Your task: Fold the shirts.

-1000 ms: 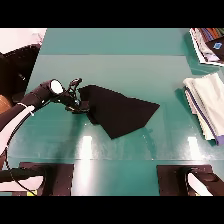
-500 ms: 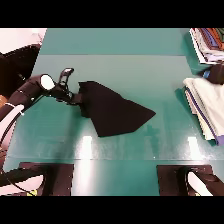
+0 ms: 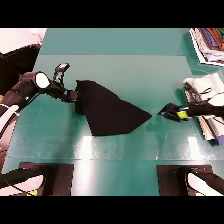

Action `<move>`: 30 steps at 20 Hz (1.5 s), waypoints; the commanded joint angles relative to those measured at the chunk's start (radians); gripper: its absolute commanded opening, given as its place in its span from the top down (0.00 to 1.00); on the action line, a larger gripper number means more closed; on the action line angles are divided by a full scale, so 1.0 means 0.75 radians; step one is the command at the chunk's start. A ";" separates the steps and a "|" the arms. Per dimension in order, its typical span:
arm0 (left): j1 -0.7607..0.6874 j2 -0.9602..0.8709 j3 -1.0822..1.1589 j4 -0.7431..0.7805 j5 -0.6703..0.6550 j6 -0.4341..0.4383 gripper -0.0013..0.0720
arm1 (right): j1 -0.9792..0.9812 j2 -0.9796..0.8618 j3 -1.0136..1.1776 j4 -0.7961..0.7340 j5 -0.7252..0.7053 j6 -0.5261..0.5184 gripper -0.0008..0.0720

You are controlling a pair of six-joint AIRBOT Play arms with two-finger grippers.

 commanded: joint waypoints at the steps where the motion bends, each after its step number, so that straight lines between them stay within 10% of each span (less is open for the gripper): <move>1: 0.001 0.002 0.002 0.043 -0.002 0.017 0.95 | 0.167 -0.199 0.018 0.037 -0.220 0.001 0.40; 6: 0.001 0.001 0.002 0.063 0.001 0.017 0.95 | 0.221 -0.401 0.189 0.035 -0.173 0.001 0.42; 10: 0.001 0.001 -0.049 0.067 0.011 0.017 0.95 | 0.221 -0.411 0.219 0.034 -0.150 -0.001 0.74; 19: 0.001 0.001 -0.076 0.066 0.024 0.016 0.95 | 0.221 -0.409 0.220 0.034 -0.033 -0.052 0.70; 22: 0.002 0.004 -0.075 0.076 0.030 0.016 0.95 | 0.219 -0.394 0.220 0.033 -0.075 -0.098 0.96; 30: 0.002 0.286 0.243 0.609 0.039 -0.142 0.95 | -0.092 0.117 0.685 -0.117 -0.125 -0.099 0.97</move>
